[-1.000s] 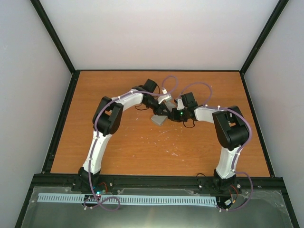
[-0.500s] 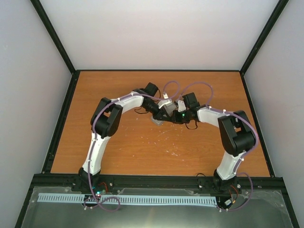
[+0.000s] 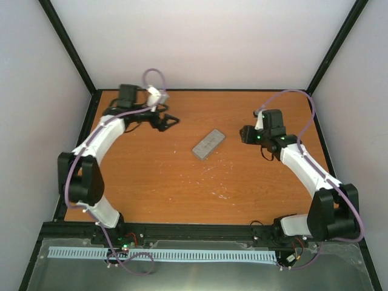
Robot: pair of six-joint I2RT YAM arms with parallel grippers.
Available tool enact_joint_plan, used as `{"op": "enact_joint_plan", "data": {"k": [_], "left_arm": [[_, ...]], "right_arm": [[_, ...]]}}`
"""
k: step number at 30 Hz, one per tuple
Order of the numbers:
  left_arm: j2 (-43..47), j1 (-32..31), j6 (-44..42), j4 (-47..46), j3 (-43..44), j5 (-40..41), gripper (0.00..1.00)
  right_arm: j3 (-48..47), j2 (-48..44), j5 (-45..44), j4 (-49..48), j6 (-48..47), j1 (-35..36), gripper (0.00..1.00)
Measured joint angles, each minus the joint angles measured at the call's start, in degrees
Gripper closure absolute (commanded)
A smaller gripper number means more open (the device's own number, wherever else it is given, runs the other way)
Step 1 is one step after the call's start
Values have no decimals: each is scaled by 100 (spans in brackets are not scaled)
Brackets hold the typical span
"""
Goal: Organize the sunglasses
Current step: Reset both arms
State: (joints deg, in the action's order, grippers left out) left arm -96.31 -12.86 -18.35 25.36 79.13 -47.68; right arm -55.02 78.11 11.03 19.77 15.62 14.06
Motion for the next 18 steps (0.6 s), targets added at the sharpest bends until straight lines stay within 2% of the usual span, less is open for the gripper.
{"op": "enact_joint_plan", "data": {"k": [6, 9, 12, 18], "left_arm": [[824, 1714, 87, -249, -1139, -138, 0], [951, 2295, 87, -254, -1552, -243, 0], [970, 2579, 85, -258, -1744, -332, 0], [1023, 2627, 94, -332, -1847, -468, 0]], "right_arm": [[243, -518, -533, 385, -72, -452, 38], [369, -654, -640, 485, -79, -564, 38], [433, -721, -721, 525, -68, -651, 38], [442, -769, -763, 527, 28, -693, 38]]}}
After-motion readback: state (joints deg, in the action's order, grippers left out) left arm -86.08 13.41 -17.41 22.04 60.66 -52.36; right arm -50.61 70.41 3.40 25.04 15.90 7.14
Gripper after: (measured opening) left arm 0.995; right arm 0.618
